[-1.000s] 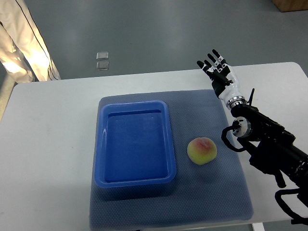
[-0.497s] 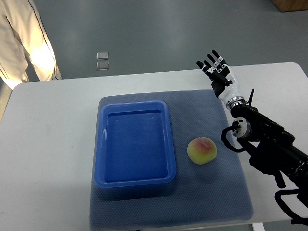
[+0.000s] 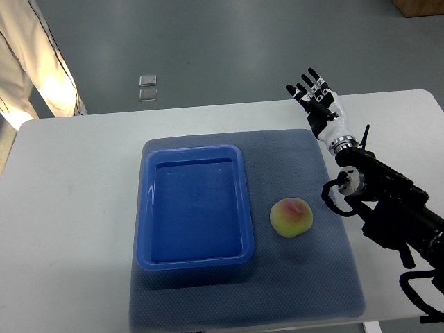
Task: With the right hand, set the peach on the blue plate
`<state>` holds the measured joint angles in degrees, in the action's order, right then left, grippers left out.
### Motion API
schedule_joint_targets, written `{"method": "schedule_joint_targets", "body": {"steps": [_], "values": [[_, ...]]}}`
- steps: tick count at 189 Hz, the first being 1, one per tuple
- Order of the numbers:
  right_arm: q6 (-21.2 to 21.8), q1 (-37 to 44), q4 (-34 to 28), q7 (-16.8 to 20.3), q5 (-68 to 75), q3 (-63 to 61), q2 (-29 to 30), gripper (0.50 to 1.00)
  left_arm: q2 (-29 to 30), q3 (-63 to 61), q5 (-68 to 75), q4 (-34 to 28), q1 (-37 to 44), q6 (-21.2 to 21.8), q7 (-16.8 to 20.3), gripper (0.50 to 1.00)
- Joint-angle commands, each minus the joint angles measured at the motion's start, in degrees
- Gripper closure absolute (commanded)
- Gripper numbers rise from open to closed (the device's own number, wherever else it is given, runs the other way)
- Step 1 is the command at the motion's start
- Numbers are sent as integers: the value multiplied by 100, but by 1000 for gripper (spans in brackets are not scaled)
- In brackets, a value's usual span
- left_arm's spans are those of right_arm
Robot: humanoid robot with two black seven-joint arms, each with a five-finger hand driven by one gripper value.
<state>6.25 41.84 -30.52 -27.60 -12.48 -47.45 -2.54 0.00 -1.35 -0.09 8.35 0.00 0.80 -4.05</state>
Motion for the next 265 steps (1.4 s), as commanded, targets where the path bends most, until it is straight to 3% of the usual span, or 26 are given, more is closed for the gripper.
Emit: {"method": "schedule_joint_targets", "body": {"steps": [1,35,71,135,180,183,214,265], "values": [[-1,0,-77,0,0,8,-80,570,0,-6,0,0,0,8,0,500],[-1,0,-236,0,0,43,-247,570,0,-6,0,0,0,-1,0,500],[-361,140,-815,26,-114,149,-880,570,0,-14,0,0,0,-1,0,500],[-388,290,-1088,44,-659,536,-1627,570,0,-6,0,0,-9,-1,0,500],[-370,545,-1325,44,-1599,1247,-2163,570,0,3,0,9,-18,-1,0,500],[-326,632,-1536,44,-2073,1590,-2470,570,0,-6,0,18,-44,-1,0,500],[-326,808,-2283,70,-2812,2056,-3182,570,0,3,0,18,-70,-1,0,500],[-80,1274,-2617,246,-4087,2434,-3587,570,0,-14,0,0,-106,-1,0,500]]}}
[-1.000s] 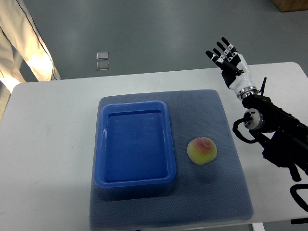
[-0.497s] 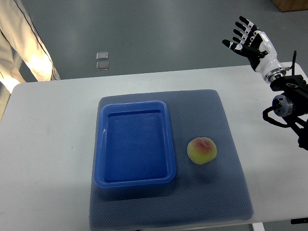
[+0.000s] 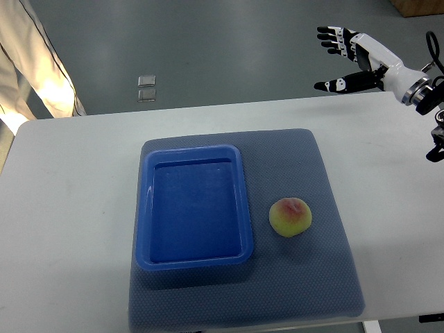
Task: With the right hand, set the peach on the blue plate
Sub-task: 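Lower the right hand with fingers open down toward the peach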
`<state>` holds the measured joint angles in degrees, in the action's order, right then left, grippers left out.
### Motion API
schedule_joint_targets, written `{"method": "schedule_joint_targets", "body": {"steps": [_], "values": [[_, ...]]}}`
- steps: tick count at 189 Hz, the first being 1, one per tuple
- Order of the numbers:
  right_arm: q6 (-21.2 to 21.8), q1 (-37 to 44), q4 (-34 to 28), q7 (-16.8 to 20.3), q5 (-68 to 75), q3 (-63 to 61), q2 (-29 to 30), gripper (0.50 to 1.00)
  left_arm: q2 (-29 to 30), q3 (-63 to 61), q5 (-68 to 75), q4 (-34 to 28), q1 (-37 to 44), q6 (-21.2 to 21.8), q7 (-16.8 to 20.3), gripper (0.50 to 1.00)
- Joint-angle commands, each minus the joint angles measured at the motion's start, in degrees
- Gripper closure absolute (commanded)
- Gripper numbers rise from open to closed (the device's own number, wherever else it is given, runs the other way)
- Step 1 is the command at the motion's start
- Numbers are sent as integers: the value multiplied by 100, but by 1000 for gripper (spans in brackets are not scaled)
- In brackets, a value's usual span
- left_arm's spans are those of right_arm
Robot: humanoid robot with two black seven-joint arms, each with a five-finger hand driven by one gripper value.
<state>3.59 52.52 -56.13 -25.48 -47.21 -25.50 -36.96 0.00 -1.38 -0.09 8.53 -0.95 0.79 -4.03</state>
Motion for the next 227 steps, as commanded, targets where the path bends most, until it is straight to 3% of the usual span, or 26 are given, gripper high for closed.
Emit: {"method": "schedule_joint_targets", "body": {"steps": [1,45,46,60,95,147,191,227], "values": [[220,223,-56,35,-675,282,-154,570,0,-11,0,-18,-10,0,-1,500],[730,505,-196,-27,-2046,792,-426,570,0,-11,0,-18,-10,0,-1,500],[887,635,-231,-36,-2360,818,-470,572,0,-11,0,-18,-10,0,-1,500],[1143,786,-380,-27,-2758,976,-488,572,0,-11,0,-18,-10,0,-1,500],[1240,1067,-513,-9,-3769,1627,-540,572,0,-11,0,-18,-10,0,-1,500],[1249,1076,-750,-18,-4042,1891,-558,572,0,-11,0,-18,-10,0,-1,500],[1310,1067,-1908,-386,-4042,1978,-769,572,0,-11,0,-18,-10,0,-1,500],[1521,979,-1972,-405,-4042,1996,-611,572,0,-11,0,-18,-10,0,-1,500]]}}
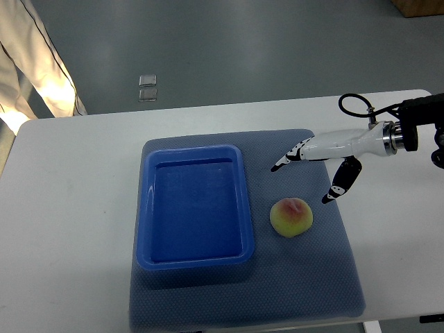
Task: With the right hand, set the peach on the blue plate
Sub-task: 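Lower the right hand with fingers open down toward the peach, then close the right hand's fingers and thumb around the peach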
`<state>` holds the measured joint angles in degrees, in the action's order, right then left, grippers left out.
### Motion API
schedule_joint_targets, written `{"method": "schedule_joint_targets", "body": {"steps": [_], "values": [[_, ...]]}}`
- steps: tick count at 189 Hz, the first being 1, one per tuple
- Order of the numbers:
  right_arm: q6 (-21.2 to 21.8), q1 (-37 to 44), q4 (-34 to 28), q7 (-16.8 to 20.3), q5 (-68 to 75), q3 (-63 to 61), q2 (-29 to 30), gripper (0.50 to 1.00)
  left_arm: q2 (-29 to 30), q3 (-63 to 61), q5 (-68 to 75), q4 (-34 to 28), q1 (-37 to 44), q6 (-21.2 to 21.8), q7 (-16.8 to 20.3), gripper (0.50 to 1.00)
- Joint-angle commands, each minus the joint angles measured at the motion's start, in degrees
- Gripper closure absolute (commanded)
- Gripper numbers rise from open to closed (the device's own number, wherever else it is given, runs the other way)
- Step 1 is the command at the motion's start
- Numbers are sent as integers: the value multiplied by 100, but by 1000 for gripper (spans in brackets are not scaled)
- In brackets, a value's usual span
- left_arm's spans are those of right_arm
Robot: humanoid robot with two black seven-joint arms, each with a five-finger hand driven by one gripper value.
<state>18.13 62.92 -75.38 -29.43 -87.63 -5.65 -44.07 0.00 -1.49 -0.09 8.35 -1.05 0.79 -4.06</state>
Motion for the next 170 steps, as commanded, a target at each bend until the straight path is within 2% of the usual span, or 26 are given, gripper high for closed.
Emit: {"method": "schedule_joint_targets", "body": {"steps": [1,62,113,170], "values": [[68,-61,-38,-10,0,11,109,572,0,-1,0,0,-1,0,2,500],[33,-324,129,51,-88,64,373,572,0,-1,0,9,-1,0,2,500],[-152,-693,524,60,-167,46,619,572,0,8,0,9,-1,0,2,500],[-204,-790,550,69,-158,2,716,572,0,8,0,9,-1,0,2,500]]}}
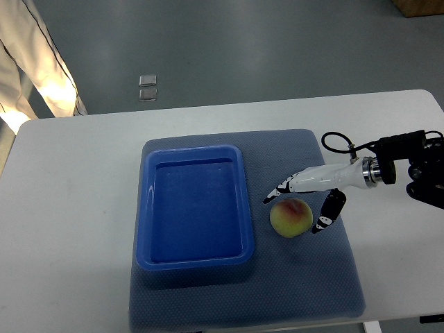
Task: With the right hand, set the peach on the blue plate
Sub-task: 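Close the right hand's fingers and thumb around the peach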
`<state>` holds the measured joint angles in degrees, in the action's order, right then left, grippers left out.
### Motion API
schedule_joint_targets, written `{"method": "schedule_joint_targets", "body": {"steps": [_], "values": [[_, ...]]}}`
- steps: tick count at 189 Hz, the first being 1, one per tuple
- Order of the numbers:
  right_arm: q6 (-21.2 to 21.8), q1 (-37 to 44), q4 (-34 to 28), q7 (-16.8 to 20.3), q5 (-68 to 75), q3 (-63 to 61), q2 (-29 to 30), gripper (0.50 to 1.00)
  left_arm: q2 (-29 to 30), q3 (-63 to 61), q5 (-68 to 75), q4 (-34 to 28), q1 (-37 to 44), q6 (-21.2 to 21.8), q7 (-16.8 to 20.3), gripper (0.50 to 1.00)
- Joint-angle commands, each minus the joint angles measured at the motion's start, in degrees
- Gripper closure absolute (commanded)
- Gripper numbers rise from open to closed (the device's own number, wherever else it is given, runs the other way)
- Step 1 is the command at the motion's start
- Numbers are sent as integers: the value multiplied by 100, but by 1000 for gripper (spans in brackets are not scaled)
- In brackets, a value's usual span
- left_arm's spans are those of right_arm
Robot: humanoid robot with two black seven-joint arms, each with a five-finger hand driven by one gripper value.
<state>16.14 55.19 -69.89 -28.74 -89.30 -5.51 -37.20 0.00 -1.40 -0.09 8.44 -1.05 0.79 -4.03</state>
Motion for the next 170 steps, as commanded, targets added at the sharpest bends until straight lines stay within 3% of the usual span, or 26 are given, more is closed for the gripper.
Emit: {"method": "schedule_joint_targets", "body": {"steps": [1,67,88,95,113,116,170], "values": [[-6,-17,1,0,9,-11,28,572,0,0,0,0,0,0,-1,500],[-6,-17,1,0,9,-11,81,583,0,0,0,0,0,0,-1,500],[-6,-17,1,0,18,-11,81,599,0,0,0,0,0,0,-1,500],[3,-17,-7,0,18,-11,81,632,0,0,0,0,0,0,-1,500],[3,-26,1,9,18,-11,90,638,0,0,0,0,0,0,-1,500],[12,-53,1,9,9,-2,116,662,0,0,0,0,0,0,-1,500],[38,-97,1,158,-9,6,125,693,0,0,0,0,0,0,-1,500]]}}
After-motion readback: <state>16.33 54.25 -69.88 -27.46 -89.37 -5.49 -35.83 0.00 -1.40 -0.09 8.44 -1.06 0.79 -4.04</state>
